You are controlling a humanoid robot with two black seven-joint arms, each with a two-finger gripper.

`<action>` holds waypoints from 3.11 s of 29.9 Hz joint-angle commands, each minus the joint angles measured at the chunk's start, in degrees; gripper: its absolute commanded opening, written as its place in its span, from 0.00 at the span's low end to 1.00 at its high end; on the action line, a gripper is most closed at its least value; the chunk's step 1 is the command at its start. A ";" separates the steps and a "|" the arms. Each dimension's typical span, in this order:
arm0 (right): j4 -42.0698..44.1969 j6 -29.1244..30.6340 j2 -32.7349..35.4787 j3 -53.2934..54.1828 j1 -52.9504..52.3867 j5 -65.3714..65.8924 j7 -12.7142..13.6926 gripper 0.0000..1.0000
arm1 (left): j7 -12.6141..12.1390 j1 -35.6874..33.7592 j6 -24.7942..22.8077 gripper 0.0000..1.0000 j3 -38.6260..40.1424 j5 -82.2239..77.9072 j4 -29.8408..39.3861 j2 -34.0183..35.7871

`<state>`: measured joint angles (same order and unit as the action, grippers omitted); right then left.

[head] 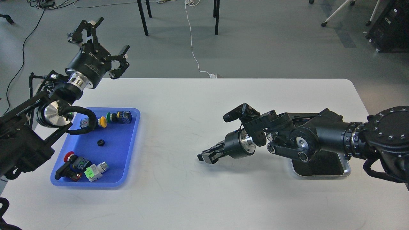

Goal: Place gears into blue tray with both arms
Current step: 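Carry the gear to the table center, release, and lift the right gripper, then reach the left gripper toward the black gear on the table, then close the left gripper on the black gear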

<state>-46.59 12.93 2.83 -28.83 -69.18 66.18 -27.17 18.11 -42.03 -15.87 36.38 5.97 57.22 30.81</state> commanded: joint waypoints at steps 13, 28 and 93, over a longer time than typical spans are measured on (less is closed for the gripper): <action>0.01 -3.09 0.59 0.18 -2.79 -0.52 0.28 0.80 | 0.17 -0.16 0.14 0.98 -0.34 -0.26 0.17 0.83; -9.38 -2.74 29.31 29.34 -0.18 -17.03 0.10 0.94 | -2.99 -2.62 -3.29 0.98 -1.49 -22.19 9.92 8.74; -16.60 5.44 42.70 55.11 38.86 -66.44 -0.83 0.96 | -0.62 2.13 14.37 0.27 -27.59 -130.97 4.30 -12.53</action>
<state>-63.11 18.37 45.54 25.75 -30.32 -0.26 -28.00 17.50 -40.00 -1.64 8.77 -125.01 61.62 18.13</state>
